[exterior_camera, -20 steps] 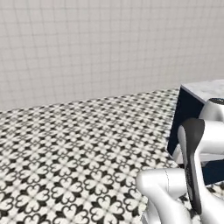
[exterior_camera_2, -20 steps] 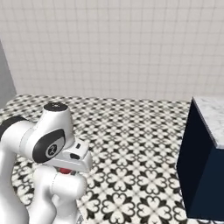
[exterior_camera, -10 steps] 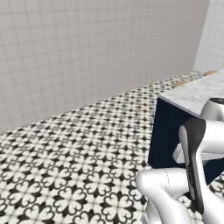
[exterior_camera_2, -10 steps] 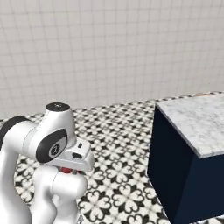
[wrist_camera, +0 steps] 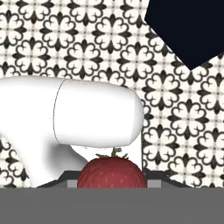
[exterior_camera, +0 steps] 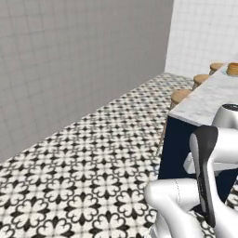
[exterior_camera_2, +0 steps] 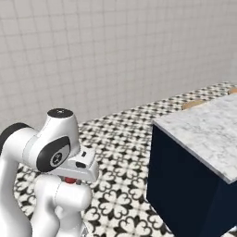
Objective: Take the strawberry from the fridge and place it on top of the pancake, located on the dining counter.
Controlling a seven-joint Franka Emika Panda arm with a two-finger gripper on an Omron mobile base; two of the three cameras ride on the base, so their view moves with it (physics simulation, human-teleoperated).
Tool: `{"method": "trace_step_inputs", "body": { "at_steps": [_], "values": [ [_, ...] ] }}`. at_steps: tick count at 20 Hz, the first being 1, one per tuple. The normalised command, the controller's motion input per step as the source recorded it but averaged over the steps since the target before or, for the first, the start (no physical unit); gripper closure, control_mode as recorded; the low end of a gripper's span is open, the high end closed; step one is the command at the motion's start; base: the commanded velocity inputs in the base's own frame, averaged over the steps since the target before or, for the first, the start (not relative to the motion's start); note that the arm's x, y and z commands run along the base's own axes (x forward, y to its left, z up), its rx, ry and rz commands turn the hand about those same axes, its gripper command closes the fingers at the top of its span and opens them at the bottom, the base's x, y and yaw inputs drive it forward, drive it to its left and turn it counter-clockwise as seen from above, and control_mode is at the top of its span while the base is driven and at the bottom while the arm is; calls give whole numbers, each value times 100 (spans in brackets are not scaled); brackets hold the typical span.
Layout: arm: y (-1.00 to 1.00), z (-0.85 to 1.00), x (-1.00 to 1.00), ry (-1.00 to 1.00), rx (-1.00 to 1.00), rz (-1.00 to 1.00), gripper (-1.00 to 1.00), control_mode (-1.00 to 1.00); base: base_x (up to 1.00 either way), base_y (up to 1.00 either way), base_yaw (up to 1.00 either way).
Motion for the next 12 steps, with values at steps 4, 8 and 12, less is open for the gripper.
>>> {"method": "trace_step_inputs", "body": {
  "at_steps": [4,8,12],
  "values": [
    [0,0,0,0,0,0,100,100,65,91,-48],
    [0,0,0,0,0,0,100,100,65,100,-47],
    [0,0,0,0,0,0,100,100,56,100,-49]
  ]
}}
